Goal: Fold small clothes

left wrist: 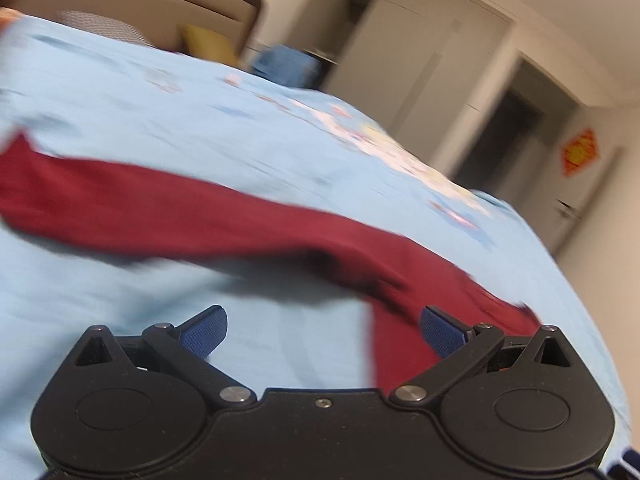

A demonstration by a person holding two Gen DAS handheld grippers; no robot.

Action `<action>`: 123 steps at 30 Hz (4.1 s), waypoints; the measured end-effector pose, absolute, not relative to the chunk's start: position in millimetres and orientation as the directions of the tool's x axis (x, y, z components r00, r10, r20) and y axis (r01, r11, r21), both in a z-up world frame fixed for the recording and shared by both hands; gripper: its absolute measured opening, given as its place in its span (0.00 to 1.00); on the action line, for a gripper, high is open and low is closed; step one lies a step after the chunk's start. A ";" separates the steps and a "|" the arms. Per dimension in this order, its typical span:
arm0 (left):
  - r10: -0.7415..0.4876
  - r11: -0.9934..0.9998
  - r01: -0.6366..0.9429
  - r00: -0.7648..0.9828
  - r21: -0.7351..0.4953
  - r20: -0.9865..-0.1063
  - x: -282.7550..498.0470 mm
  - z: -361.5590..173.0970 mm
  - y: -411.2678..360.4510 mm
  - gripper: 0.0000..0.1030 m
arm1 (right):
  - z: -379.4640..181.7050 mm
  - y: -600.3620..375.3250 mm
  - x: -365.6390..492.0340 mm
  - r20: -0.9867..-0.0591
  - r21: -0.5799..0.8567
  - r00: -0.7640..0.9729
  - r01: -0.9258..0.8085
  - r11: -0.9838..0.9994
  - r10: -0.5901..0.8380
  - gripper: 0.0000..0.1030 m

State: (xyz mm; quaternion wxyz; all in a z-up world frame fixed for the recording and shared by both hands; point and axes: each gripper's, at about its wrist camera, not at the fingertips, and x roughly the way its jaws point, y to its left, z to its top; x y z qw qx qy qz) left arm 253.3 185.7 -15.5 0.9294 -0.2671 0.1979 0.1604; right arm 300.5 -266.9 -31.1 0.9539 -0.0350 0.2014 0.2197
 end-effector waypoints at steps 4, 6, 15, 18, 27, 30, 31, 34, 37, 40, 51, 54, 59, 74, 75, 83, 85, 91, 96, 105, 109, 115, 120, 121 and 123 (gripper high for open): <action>0.334 0.728 -0.547 0.810 -0.414 -0.483 219.7 -14.6 240.4 1.00 | -47.3 -245.2 288.5 -0.421 -0.029 0.802 -0.478 0.878 0.423 1.00; 0.375 0.678 -0.599 0.781 -0.426 -0.500 208.2 -16.4 266.2 0.99 | -55.8 -237.0 285.8 -0.440 -0.048 0.797 -0.480 0.876 0.412 1.00; 0.477 0.588 -0.672 0.738 -0.451 -0.477 198.5 -23.2 305.9 0.86 | -73.7 -229.7 282.7 -0.481 -0.042 0.778 -0.480 0.876 0.404 1.00; 0.548 0.584 -0.716 0.695 -0.383 -0.465 202.6 -25.0 301.5 0.58 | -76.1 -233.0 284.4 -0.484 -0.014 0.775 -0.471 0.882 0.406 1.00; 0.600 0.523 -0.743 0.669 -0.417 -0.439 190.0 -27.5 320.1 0.04 | -80.9 -232.8 281.9 -0.478 -0.015 0.786 -0.454 0.891 0.392 1.00; 0.607 0.559 -0.728 0.685 -0.396 -0.402 190.1 -17.9 316.6 0.04 | -81.7 -234.0 282.6 -0.478 -0.006 0.784 -0.454 0.891 0.396 1.00; 0.606 0.571 -0.720 0.693 -0.393 -0.390 190.9 -13.6 316.1 0.04 | -81.7 -234.4 282.7 -0.478 -0.003 0.783 -0.454 0.891 0.397 1.00; 0.598 0.615 -0.693 0.721 -0.375 -0.350 198.7 4.0 314.8 0.04 | -82.2 -235.3 282.7 -0.475 0.004 0.783 -0.453 0.892 0.400 1.00; 0.581 0.683 -0.648 0.762 -0.338 -0.286 212.5 30.2 305.3 0.04 | -83.6 -235.7 282.8 -0.473 0.011 0.783 -0.452 0.892 0.403 1.00; 0.543 0.759 -0.578 0.816 -0.301 -0.197 228.5 62.2 284.3 0.04 | -85.0 -236.9 283.4 -0.470 0.023 0.783 -0.452 0.892 0.408 1.00; 0.205 0.965 -0.195 0.978 -0.175 0.045 296.2 147.3 146.1 0.04 | -90.9 -243.2 285.4 -0.451 0.075 0.776 -0.460 0.885 0.441 1.00; 0.103 0.983 -0.094 0.994 -0.156 0.048 312.8 147.8 104.8 0.04 | -92.9 -245.1 284.5 -0.438 0.088 0.778 -0.462 0.882 0.451 1.00; -0.047 0.975 0.045 0.999 -0.218 -0.004 342.6 122.0 51.8 0.04 | -93.7 -249.5 283.8 -0.420 0.115 0.778 -0.466 0.877 0.468 1.00; -0.349 0.924 0.267 0.883 -0.275 -0.315 421.3 -5.3 -49.1 0.04 | -97.2 -252.9 277.2 -0.388 0.127 0.786 -0.471 0.873 0.481 1.00; -0.361 0.920 0.275 0.871 -0.278 -0.332 424.2 -9.7 -50.0 0.04 | -97.1 -252.9 276.7 -0.386 0.127 0.787 -0.472 0.873 0.481 1.00; -0.403 0.903 0.287 0.822 -0.318 -0.402 433.2 -17.5 -39.3 0.50 | -96.8 -253.3 272.7 -0.382 0.123 0.790 -0.471 0.873 0.480 1.00; -0.398 0.905 0.283 0.826 -0.317 -0.400 427.7 -14.3 -35.0 0.60 | -96.5 -253.1 271.8 -0.382 0.122 0.790 -0.471 0.874 0.479 1.00; -0.319 0.936 0.220 0.861 -0.275 -0.396 399.5 -7.6 -4.8 0.82 | -96.6 -253.3 271.8 -0.382 0.122 0.790 -0.471 0.874 0.479 1.00; -0.178 0.976 0.106 0.890 -0.189 -0.421 373.4 -10.6 40.9 0.91 | -96.2 -252.8 270.4 -0.382 0.119 0.791 -0.470 0.875 0.477 1.00; 0.121 0.992 -0.126 0.879 0.020 -0.461 330.3 -22.8 114.0 0.99 | -95.1 -250.8 269.9 -0.388 0.111 0.793 -0.465 0.878 0.469 1.00; 0.183 0.983 -0.162 0.857 0.085 -0.481 328.7 -38.2 123.8 0.99 | -91.9 -252.5 269.8 -0.385 0.123 0.799 -0.452 0.883 0.463 1.00; 0.226 0.974 -0.200 0.836 0.106 -0.501 340.7 -54.0 128.6 0.98 | -71.8 -260.5 289.2 -0.404 0.204 0.825 -0.339 0.918 0.394 1.00; 0.217 0.976 -0.201 0.835 0.088 -0.506 355.9 -54.9 134.5 0.98 | -51.8 -254.7 327.8 -0.385 0.189 0.861 -0.279 0.942 0.332 1.00; 0.219 0.975 -0.204 0.832 0.086 -0.510 359.9 -55.6 136.8 0.98 | -48.9 -251.5 337.3 -0.387 0.179 0.865 -0.270 0.946 0.320 1.00; 0.232 0.972 -0.222 0.826 0.083 -0.514 366.9 -56.1 140.6 0.97 | -45.1 -244.6 356.5 -0.388 0.160 0.877 -0.239 0.958 0.284 1.00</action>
